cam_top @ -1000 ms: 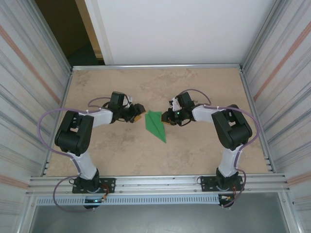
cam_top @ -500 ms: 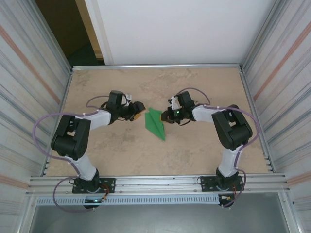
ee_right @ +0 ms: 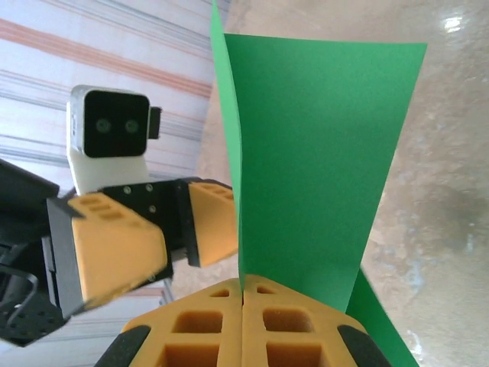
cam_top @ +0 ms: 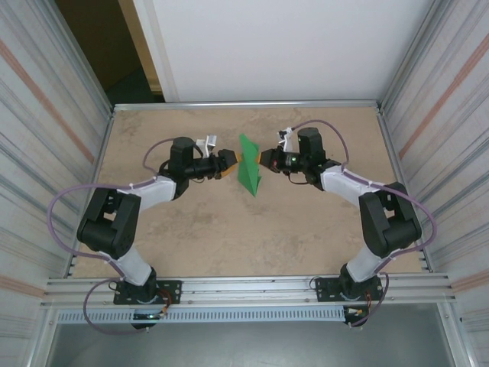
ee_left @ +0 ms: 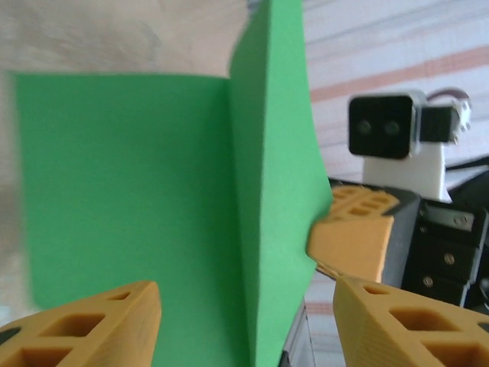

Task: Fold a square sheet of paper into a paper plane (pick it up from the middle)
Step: Turn over the paper at the center of the table.

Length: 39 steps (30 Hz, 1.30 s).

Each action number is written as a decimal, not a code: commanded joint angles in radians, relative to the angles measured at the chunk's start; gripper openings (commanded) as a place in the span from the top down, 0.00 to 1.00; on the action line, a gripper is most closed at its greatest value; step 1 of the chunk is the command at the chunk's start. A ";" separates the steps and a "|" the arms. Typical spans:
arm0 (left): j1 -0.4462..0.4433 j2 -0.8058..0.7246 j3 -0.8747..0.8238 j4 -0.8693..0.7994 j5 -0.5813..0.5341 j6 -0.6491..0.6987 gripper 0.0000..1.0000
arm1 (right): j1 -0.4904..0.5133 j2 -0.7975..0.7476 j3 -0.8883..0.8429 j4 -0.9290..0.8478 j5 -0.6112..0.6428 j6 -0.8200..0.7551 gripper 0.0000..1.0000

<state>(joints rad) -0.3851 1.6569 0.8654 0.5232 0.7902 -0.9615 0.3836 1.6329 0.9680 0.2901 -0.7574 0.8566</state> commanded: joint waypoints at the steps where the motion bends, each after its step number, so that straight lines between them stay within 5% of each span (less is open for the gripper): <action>1: -0.028 -0.048 0.037 0.085 0.068 0.038 0.38 | -0.013 -0.054 -0.011 0.078 -0.045 0.081 0.94; 19: -0.055 -0.043 0.008 0.390 0.126 -0.013 0.62 | -0.025 -0.087 -0.021 0.280 -0.115 0.275 0.92; 29: -0.053 -0.042 0.009 0.360 0.113 -0.005 0.76 | -0.028 -0.088 -0.025 0.283 -0.113 0.281 0.91; 34: -0.048 -0.031 0.028 0.277 0.108 0.010 0.86 | -0.032 -0.108 -0.017 0.206 -0.099 0.231 0.84; 39: -0.040 -0.048 0.034 0.182 0.084 0.068 0.93 | -0.052 -0.167 0.003 -0.008 -0.030 0.109 0.65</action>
<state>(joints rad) -0.4320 1.6470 0.8806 0.7612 0.8864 -0.9466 0.3470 1.5314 0.9516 0.4183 -0.8230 1.0603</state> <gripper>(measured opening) 0.073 0.341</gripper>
